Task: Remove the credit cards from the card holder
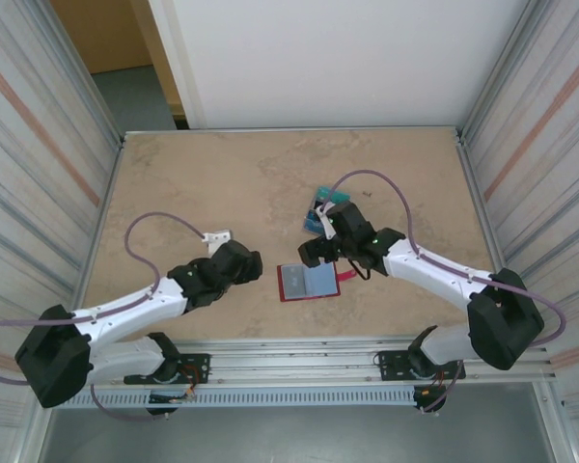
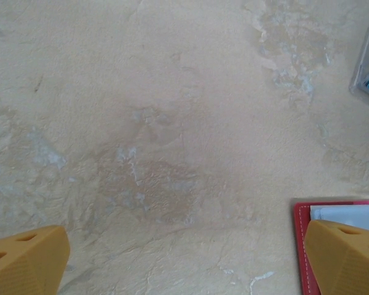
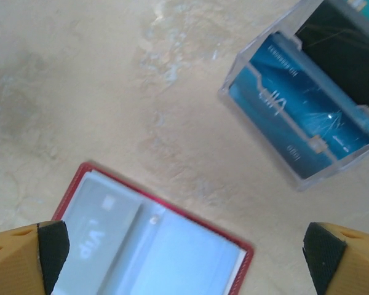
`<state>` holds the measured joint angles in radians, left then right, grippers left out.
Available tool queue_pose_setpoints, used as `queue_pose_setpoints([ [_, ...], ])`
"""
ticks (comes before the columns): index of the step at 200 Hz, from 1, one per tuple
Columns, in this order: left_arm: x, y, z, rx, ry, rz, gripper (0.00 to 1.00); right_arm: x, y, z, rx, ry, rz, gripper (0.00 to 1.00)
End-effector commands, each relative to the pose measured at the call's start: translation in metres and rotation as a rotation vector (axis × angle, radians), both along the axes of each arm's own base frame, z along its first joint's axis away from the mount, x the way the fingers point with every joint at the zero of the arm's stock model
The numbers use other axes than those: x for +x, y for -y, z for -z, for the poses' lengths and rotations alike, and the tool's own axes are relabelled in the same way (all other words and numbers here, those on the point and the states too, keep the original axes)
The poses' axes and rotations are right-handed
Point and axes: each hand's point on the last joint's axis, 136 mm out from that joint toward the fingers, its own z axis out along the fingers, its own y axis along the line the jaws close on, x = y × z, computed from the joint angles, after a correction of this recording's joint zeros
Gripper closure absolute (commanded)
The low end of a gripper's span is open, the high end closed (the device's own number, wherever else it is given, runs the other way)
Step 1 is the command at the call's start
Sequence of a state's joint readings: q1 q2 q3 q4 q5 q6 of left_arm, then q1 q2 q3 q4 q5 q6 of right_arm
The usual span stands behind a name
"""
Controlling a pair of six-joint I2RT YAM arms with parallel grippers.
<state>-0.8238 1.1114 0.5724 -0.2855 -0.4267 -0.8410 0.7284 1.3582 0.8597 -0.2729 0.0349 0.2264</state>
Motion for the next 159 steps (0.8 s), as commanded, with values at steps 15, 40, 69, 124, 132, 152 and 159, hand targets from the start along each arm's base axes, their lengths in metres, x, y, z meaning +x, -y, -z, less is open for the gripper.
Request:
queue_pose_setpoints([
  [15,0.001,-0.009,-0.007,-0.066,0.054,-0.055,0.01,-0.017,-0.002,0.0,-0.035,-0.027,0.062,0.01],
  [40,-0.001,-0.018,-0.009,-0.059,0.072,-0.078,0.01,-0.03,-0.018,-0.001,-0.056,0.0,0.047,0.01],
  [69,-0.004,-0.026,-0.011,-0.055,0.086,-0.1,0.01,-0.048,-0.044,-0.001,-0.047,-0.048,-0.059,0.01],
  [124,-0.009,-0.039,-0.008,-0.06,0.085,-0.139,0.01,-0.067,-0.077,0.02,-0.167,-0.076,-0.162,0.01],
  [132,-0.01,-0.041,-0.008,-0.06,0.086,-0.146,0.01,-0.068,-0.078,0.022,-0.172,-0.076,-0.16,0.01],
  [152,-0.012,-0.045,-0.008,-0.065,0.089,-0.159,0.01,-0.065,-0.075,0.03,-0.198,-0.085,-0.12,0.01],
  [159,-0.012,-0.046,-0.008,-0.067,0.091,-0.163,0.01,-0.062,-0.071,0.033,-0.215,-0.081,-0.087,0.01],
])
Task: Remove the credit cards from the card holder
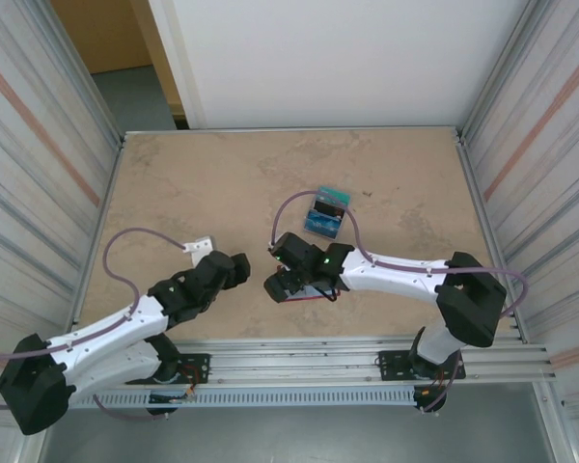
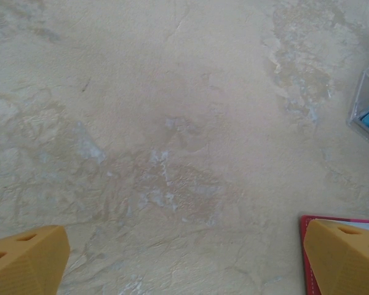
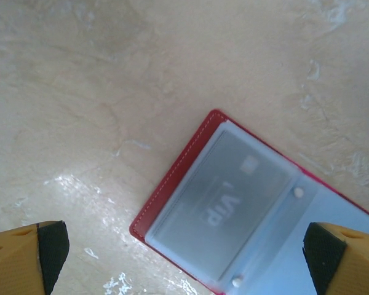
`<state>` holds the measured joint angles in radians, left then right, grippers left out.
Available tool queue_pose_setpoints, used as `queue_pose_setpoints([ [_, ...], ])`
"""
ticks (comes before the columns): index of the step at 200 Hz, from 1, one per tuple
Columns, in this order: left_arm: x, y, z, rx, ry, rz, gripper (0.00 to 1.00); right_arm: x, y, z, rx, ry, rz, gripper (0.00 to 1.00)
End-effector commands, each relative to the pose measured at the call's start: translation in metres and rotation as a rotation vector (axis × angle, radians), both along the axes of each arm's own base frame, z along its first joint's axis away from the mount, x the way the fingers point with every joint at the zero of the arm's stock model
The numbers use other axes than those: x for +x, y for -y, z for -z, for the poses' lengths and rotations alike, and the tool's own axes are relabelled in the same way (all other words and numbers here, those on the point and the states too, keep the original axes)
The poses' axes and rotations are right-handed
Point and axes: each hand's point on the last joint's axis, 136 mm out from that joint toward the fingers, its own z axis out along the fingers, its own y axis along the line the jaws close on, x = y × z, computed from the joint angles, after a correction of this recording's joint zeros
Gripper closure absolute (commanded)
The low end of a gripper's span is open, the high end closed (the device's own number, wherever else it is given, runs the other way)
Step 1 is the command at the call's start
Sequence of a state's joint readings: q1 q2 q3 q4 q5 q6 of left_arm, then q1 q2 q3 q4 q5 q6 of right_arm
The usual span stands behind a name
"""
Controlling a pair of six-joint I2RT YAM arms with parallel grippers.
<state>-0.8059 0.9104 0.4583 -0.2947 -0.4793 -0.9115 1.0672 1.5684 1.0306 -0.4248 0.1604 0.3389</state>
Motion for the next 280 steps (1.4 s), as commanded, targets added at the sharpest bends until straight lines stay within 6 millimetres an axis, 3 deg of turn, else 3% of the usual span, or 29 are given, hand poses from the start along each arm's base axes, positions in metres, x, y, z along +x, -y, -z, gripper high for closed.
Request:
queue_pose_setpoints([
  [1,-0.001,-0.016,-0.001,0.012,0.014,-0.064,0.01,0.01,0.01,0.004,-0.058,0.014,0.089,0.01],
  [40,-0.005,-0.027,-0.001,0.015,0.019,-0.094,0.01,0.011,0.018,0.009,-0.086,0.011,0.134,0.0],
  [105,-0.007,-0.037,0.002,-0.011,0.02,-0.122,0.01,-0.004,0.015,0.031,-0.106,-0.084,0.119,0.27],
  [203,-0.01,-0.037,0.011,-0.019,-0.004,-0.128,0.01,-0.009,-0.002,0.053,-0.097,-0.151,0.107,0.35],
  [280,-0.008,-0.034,0.014,-0.025,-0.014,-0.123,0.01,-0.007,0.005,0.064,-0.114,-0.171,0.134,0.37],
])
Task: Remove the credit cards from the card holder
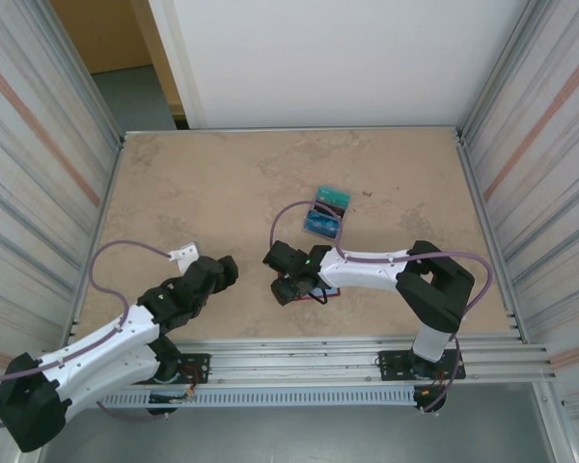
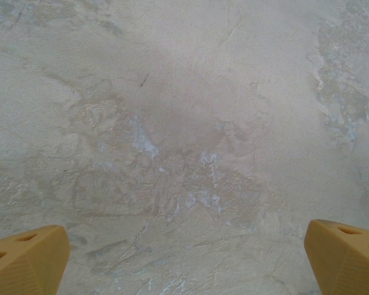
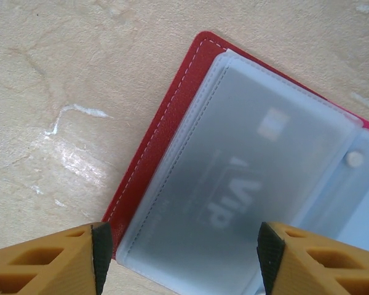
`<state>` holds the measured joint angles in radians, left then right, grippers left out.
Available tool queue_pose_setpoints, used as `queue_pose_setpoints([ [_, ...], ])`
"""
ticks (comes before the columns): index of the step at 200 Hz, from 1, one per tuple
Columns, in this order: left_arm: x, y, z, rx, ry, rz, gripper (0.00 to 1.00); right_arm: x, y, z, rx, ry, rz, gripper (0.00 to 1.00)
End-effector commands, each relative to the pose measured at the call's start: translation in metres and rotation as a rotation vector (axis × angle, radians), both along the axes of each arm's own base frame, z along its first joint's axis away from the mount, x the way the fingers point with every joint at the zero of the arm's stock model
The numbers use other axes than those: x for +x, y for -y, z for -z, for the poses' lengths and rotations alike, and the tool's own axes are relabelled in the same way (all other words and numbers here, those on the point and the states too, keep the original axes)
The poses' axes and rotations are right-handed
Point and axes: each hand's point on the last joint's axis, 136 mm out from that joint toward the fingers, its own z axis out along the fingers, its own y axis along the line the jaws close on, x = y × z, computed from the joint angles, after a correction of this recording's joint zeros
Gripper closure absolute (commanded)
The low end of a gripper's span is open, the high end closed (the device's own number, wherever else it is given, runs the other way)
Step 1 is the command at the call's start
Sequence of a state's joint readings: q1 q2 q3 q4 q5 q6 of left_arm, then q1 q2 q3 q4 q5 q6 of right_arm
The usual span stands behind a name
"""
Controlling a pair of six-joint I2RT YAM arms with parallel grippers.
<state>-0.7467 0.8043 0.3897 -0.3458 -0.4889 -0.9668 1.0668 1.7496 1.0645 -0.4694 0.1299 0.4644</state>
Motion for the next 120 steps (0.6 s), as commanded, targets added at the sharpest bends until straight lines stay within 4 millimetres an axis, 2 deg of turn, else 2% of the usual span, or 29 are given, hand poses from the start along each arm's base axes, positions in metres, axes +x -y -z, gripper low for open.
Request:
queue_pose_setpoints([
  [1,0.0,-0.004,0.003,0.001,-0.005,-0.021,0.01,0.001,0.0,0.005,-0.003,-0.017,0.036,0.37],
  [56,0.001,-0.003,0.002,-0.006,-0.001,-0.016,0.01,0.002,0.016,0.018,-0.05,-0.024,0.063,0.42],
  [120,0.002,0.0,-0.004,0.018,0.002,0.014,0.01,0.005,0.015,0.013,-0.022,-0.029,0.086,0.55],
])
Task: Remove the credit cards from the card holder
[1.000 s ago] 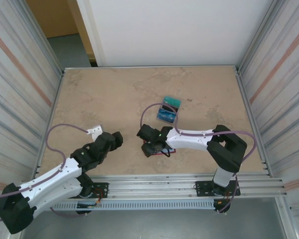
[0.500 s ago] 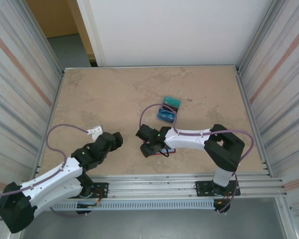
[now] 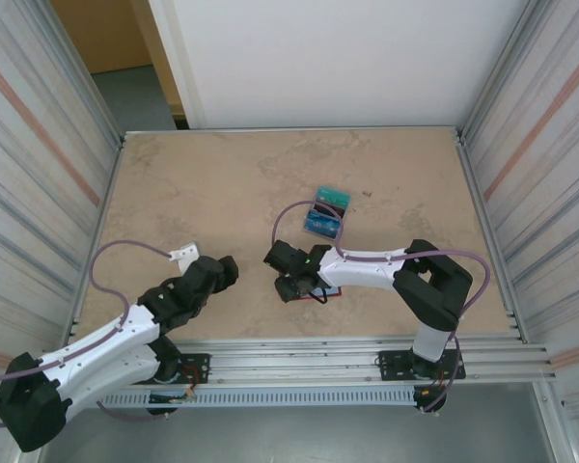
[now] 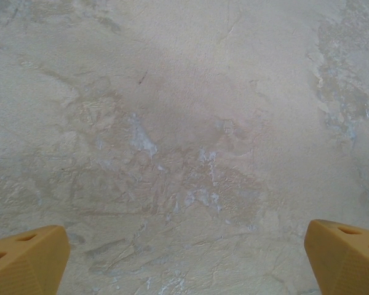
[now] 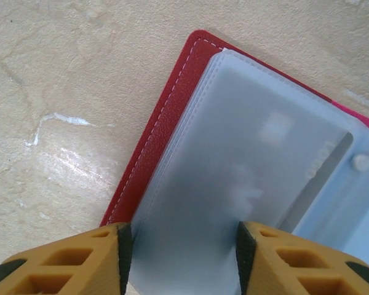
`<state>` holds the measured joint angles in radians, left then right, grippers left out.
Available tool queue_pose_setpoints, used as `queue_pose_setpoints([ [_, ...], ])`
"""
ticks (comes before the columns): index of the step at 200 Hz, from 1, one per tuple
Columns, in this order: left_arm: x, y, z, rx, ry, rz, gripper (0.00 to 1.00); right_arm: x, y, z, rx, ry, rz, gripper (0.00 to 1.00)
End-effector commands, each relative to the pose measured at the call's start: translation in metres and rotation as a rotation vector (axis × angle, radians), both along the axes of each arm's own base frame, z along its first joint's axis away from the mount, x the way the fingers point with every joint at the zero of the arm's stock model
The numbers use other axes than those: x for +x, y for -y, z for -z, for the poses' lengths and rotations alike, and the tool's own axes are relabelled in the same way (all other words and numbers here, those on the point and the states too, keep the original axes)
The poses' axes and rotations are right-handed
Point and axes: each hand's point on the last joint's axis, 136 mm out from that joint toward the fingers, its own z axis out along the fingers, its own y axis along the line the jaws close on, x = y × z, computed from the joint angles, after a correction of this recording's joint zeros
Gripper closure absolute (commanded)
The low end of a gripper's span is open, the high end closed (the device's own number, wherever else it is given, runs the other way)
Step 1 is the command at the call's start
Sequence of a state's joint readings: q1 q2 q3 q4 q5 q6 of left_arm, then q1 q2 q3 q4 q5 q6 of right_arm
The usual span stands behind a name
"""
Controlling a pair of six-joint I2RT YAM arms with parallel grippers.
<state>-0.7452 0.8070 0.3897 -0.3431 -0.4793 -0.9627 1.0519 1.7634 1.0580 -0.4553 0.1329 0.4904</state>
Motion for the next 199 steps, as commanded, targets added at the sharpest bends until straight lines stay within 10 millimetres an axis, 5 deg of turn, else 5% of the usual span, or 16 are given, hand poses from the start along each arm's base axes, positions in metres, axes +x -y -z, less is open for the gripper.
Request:
queue_pose_setpoints([
  [1,0.003,-0.001,-0.006,0.021,0.007,0.006,0.01,0.0,0.011,0.007,-0.021,-0.023,0.046,0.55],
  [55,0.007,0.008,-0.012,0.031,0.011,0.06,0.01,0.003,0.009,-0.003,0.074,-0.041,0.066,0.76],
  [142,0.015,0.028,-0.031,0.056,0.046,0.122,0.01,-0.009,-0.015,-0.035,0.277,-0.074,-0.003,0.8],
  [199,0.018,0.035,-0.03,0.066,0.035,0.134,0.01,0.0,0.01,-0.027,0.176,-0.038,0.087,0.71],
])
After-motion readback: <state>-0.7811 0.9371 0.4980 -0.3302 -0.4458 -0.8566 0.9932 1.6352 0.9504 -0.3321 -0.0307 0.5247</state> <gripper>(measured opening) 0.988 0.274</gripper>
